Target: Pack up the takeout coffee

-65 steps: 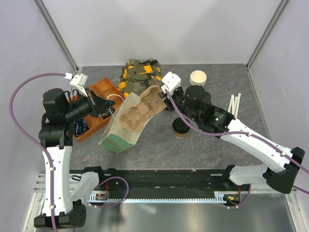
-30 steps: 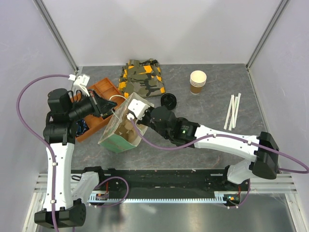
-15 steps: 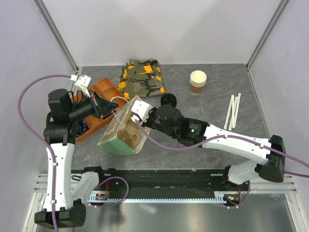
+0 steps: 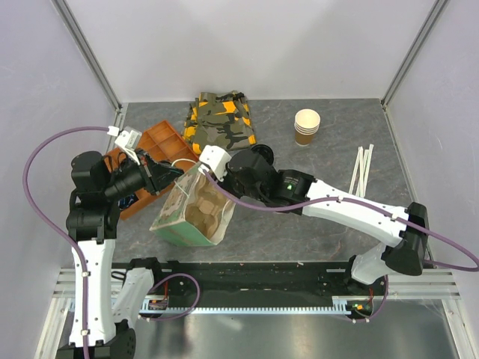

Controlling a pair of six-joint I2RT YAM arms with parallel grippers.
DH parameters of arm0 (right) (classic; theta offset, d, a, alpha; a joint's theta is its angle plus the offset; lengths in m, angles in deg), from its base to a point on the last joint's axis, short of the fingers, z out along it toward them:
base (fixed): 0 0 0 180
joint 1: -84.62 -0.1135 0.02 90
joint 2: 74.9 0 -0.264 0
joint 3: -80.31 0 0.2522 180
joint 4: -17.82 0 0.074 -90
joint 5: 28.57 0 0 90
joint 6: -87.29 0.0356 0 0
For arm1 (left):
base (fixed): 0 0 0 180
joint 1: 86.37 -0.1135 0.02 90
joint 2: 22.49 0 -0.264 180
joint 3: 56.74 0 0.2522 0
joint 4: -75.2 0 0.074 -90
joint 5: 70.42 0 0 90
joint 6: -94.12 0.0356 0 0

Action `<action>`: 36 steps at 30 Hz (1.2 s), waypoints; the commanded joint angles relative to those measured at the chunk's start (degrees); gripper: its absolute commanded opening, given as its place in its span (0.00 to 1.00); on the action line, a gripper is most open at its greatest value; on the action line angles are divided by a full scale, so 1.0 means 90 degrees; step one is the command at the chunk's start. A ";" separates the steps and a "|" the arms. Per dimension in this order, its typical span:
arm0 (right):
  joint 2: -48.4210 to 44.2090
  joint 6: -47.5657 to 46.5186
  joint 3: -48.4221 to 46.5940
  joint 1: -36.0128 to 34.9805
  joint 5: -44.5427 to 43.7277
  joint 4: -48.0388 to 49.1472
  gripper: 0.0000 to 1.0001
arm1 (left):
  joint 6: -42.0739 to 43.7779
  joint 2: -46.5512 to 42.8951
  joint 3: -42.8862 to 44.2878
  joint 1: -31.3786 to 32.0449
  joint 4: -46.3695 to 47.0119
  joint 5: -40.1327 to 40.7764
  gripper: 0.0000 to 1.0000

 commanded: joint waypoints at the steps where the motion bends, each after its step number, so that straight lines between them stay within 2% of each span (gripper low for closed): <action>1: -0.0206 0.0257 -0.0428 0.0039 0.0381 -0.0420 0.00 | 0.0466 -0.0154 -0.0101 0.0042 0.0081 -0.0097 0.02; 10: -0.0002 0.0530 -0.0789 0.0059 0.0391 -0.0841 0.00 | 0.0710 -0.0232 -0.0169 0.0042 0.0061 -0.0010 0.02; 17: 0.0457 0.1066 -0.0907 0.0049 -0.0536 -0.0773 0.00 | 0.0399 -0.0232 -0.0325 0.0033 0.0090 0.0020 0.02; 25: 0.0585 0.1243 -0.0712 -0.0039 -0.0693 -0.0070 0.00 | 0.0008 -0.0300 -0.0599 0.0033 0.0266 0.0059 0.02; 33: -0.0177 0.0482 0.1054 -0.0069 0.0088 0.1960 0.00 | -0.0383 -0.0242 -0.0658 0.0033 0.0558 -0.0097 0.02; 36: -0.0119 0.0413 0.1075 -0.0078 -0.0029 0.1933 0.00 | -0.0598 -0.0135 -0.0560 0.0033 0.0802 -0.0399 0.02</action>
